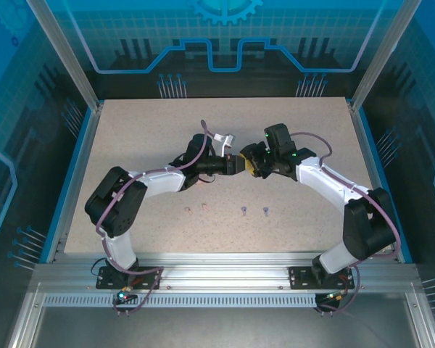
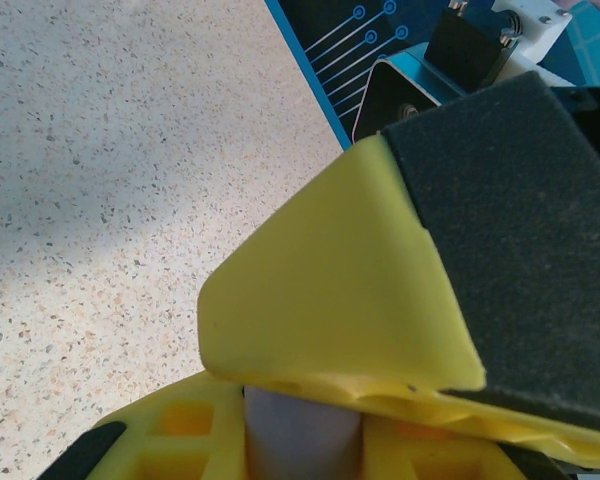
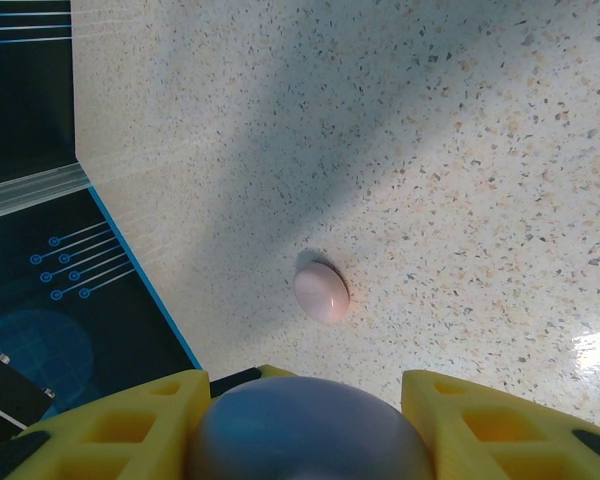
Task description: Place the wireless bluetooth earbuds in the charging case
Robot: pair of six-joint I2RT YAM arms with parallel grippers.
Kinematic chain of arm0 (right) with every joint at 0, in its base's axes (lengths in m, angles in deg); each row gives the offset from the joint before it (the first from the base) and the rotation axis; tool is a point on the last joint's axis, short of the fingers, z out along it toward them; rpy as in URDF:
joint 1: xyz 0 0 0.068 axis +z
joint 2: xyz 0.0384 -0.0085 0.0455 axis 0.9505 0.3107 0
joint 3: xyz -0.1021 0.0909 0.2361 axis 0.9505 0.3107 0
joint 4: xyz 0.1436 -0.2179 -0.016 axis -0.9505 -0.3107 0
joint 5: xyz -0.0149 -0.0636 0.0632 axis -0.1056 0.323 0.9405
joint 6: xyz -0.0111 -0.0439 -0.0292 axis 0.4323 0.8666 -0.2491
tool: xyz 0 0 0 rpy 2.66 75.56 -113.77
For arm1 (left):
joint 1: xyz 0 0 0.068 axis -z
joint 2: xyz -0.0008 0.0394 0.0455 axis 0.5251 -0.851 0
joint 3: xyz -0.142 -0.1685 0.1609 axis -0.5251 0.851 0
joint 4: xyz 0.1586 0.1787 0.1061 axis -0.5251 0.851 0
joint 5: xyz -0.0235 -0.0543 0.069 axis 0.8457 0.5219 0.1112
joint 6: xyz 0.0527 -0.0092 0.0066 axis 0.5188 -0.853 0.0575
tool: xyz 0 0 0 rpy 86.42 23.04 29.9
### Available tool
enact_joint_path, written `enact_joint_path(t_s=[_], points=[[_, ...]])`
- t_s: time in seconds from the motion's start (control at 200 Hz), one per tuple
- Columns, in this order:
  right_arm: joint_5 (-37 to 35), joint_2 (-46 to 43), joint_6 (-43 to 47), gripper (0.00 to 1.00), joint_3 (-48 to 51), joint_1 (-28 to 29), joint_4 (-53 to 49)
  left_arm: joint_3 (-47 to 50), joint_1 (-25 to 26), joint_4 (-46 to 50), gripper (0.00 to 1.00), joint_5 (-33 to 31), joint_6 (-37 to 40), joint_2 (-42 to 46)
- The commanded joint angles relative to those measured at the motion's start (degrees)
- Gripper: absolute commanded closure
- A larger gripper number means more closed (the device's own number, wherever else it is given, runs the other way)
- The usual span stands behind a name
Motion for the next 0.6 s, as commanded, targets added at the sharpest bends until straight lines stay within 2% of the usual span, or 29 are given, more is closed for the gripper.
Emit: enact_joint_path(t_s=[0.0, 0.21, 0.44, 0.595], points=[[-2.3, -1.2, 0.8, 0.59, -0.2, 0.0, -1.6, -0.7, -0.1, -1.7, 0.84, -1.1, 0.3, 1.0], [-2.5, -1.8, 0.9, 0.59, 0.2, -0.3, -1.9, -0.4, -0.2, -1.8, 0.64, -1.8, 0.5, 1.6], [-2.6, -1.8, 1.0, 0.60, 0.3, -0.3, -2.0, -0.1, -0.2, -2.3, 0.61, -2.1, 0.2, 1.7], [-2.4, -1.8, 1.0, 0.60, 0.6, -0.4, -2.1, 0.4, -0.2, -2.8, 0.55, -3.4, 0.1, 2.1]])
